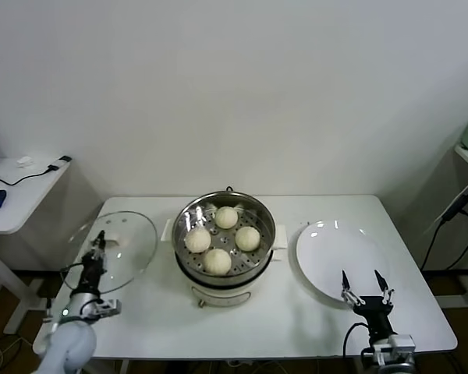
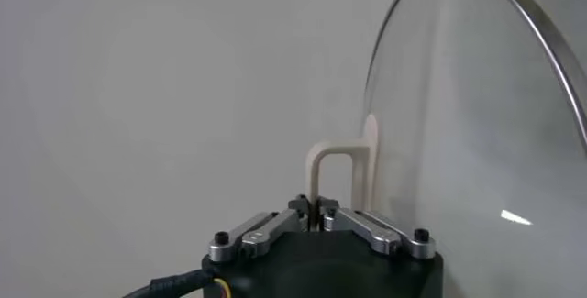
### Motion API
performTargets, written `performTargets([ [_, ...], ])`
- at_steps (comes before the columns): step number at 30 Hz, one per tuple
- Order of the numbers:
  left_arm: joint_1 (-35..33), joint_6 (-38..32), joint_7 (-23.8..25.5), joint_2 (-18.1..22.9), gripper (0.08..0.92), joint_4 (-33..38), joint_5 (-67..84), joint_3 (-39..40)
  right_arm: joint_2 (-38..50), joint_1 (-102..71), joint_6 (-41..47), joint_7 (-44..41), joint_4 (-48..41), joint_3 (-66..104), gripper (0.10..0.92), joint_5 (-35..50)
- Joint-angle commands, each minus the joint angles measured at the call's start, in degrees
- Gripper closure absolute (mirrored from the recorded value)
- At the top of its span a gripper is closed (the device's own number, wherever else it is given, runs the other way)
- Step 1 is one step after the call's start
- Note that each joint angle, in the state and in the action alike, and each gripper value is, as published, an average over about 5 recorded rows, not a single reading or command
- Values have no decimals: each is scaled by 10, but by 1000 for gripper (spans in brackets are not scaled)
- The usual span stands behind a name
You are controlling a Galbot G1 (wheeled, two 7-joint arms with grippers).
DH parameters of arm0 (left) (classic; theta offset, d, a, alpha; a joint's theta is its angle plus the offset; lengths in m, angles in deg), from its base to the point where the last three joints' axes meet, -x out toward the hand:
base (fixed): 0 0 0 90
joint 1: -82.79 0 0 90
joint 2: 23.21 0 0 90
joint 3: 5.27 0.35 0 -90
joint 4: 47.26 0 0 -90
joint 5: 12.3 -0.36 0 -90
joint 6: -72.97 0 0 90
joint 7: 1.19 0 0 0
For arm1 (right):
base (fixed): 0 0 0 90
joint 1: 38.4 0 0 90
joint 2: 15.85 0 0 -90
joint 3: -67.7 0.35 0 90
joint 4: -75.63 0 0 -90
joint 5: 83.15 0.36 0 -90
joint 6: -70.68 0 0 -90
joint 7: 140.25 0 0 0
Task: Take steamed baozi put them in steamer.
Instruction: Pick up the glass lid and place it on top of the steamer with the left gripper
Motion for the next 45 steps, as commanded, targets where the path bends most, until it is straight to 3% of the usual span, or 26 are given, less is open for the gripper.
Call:
performTargets([
  [1,-29,84,115,-98,862,213,138,-46,1,0,27,16,21,-2,203,-47],
  [4,-20,151,166,-90,862,278,120,-23,1,-1,27,14,22,-4,203,-53],
  [9,10,239,230,-39,862,342,3,73,1,-3,19,9,22,-8,203,-56],
  [15,53,294,290,12,862,340,-143,210,2,-5,-4,-1,9,-16,203,-63],
  [23,106,342,340,81,862,305,-254,310,-2,-5,-15,-3,-5,-20,202,-66],
  [31,121,350,344,176,862,257,-296,376,-6,-13,-25,-5,-3,-13,202,-63],
  [45,133,347,307,248,862,156,-331,414,-18,-22,-56,-3,-15,-7,203,-63],
])
